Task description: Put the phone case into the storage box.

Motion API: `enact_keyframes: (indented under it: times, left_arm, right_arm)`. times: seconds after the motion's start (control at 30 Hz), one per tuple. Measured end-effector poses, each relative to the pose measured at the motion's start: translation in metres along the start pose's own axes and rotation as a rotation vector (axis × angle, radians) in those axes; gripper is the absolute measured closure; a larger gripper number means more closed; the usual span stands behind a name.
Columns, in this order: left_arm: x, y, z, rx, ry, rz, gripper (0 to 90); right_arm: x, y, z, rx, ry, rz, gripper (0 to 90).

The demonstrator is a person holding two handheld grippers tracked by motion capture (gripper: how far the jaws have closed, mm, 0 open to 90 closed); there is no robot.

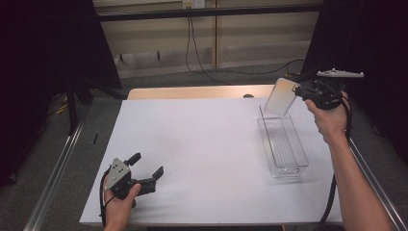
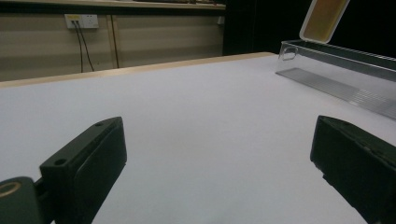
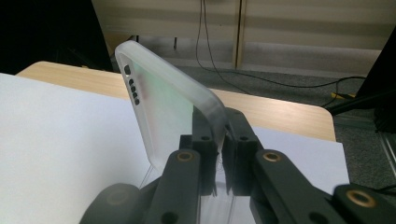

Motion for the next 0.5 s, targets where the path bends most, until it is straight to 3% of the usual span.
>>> enact_keyframes:
  times: [0.5]
  left_arm:
    - [0.0,0.0,0.0,-0.003,0.006,-0.001,3.7]
  right_arm:
    - [0.006,0.016,-0.01,-0.036,-0.068,-0.033,84.3]
Point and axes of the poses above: each handheld gripper's, and its own axes: y roughly forward along the jaws, z roughly out of its top, x roughly to its right, the point moved 9 cm from there along y, roughly forward along the jaws, and after that the axes turned 11 degrees about z, right-handed, at the moved point
